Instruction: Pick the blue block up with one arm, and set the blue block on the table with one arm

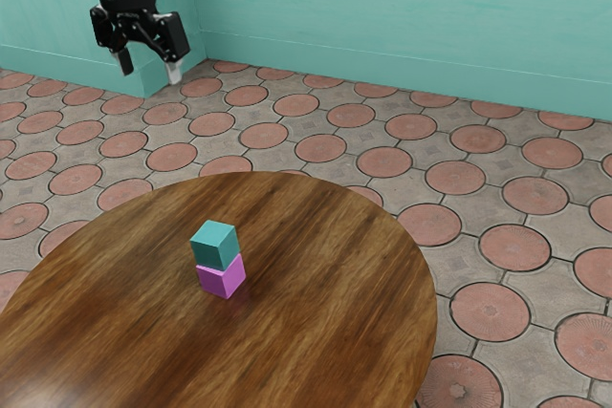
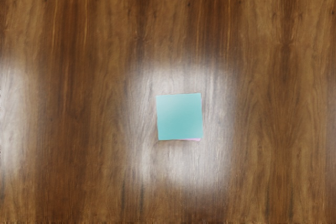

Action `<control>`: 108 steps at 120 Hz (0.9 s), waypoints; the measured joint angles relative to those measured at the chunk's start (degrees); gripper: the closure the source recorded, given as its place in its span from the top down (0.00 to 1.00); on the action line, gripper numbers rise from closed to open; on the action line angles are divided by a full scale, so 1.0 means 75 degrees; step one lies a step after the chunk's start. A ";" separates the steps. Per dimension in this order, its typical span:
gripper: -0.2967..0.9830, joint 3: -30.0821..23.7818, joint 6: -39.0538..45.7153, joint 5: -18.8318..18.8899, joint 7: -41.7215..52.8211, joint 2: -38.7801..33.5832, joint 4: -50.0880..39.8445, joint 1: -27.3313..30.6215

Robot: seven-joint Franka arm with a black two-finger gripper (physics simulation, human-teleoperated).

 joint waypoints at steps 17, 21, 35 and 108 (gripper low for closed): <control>0.77 0.0000 -0.0153 -0.0011 -0.0063 0.0008 0.0004 0.0125; 0.77 0.0000 -0.0176 -0.0015 -0.0076 0.0010 0.0004 0.0161; 0.77 -0.0102 -0.0630 -0.0002 -0.0112 0.0000 0.1466 0.0395; 0.77 -0.0493 -0.1090 0.0005 -0.0198 0.0394 0.1352 0.0501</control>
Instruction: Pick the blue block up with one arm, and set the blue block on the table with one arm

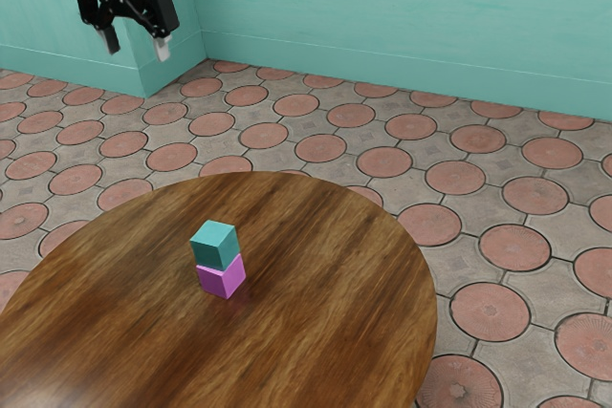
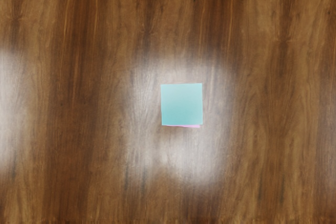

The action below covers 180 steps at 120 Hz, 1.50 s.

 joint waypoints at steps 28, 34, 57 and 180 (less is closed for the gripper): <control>0.77 -0.0205 0.2096 0.0066 -0.0015 -0.0886 -0.4065 -0.0255; 0.77 -0.0215 0.2488 0.0073 -0.0017 -0.0921 -0.4559 -0.0152; 0.77 -0.0233 0.3868 0.0010 -0.0040 -0.0907 -0.5821 0.0014; 0.77 -0.0223 0.6354 0.0108 0.0849 0.1007 -0.5720 0.0081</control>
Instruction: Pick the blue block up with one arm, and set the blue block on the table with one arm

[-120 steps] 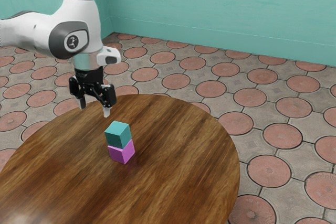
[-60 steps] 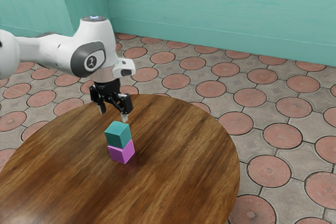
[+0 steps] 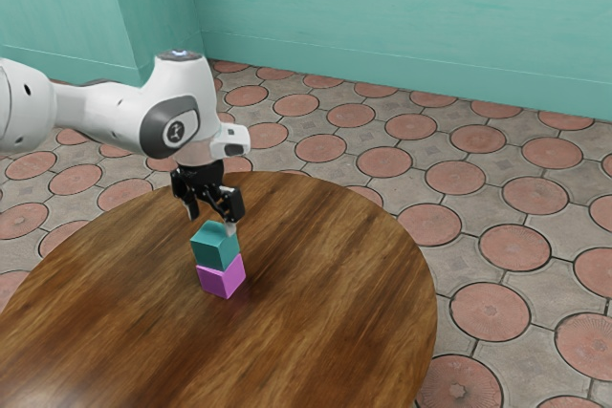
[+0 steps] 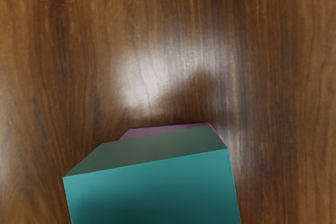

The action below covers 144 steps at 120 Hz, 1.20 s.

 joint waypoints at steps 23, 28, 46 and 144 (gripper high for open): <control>0.77 0.0002 0.0076 -0.0002 0.0102 0.0098 -0.0024 0.0045; 0.77 0.0002 0.0127 0.0000 0.0120 0.0099 -0.0069 0.0089; 0.77 0.0002 0.0258 -0.0004 0.0172 0.0105 -0.0228 0.0116; 0.54 -0.0006 0.0384 -0.0028 0.0267 0.0525 -0.0163 0.0057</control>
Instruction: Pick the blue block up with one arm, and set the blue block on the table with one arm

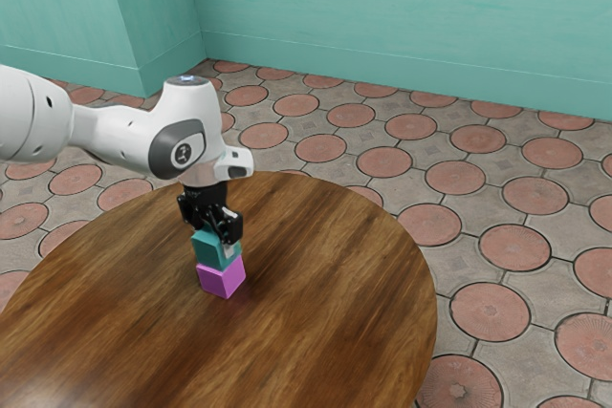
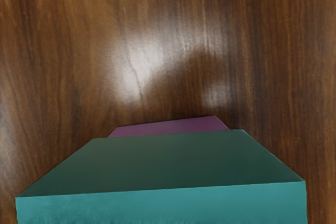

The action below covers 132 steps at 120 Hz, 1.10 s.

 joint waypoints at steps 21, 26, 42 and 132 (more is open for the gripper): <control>0.53 -0.0144 -0.0031 0.0034 -0.0023 -0.0267 0.0132 -0.0068; 0.53 -0.0251 -0.0045 0.0044 -0.0028 -0.0271 0.0268 -0.0135; 0.52 -0.0338 -0.0074 0.0069 -0.0046 0.0030 0.0792 -0.0669; 0.71 -0.0335 -0.0198 0.0015 -0.0038 0.0502 0.1559 -0.1336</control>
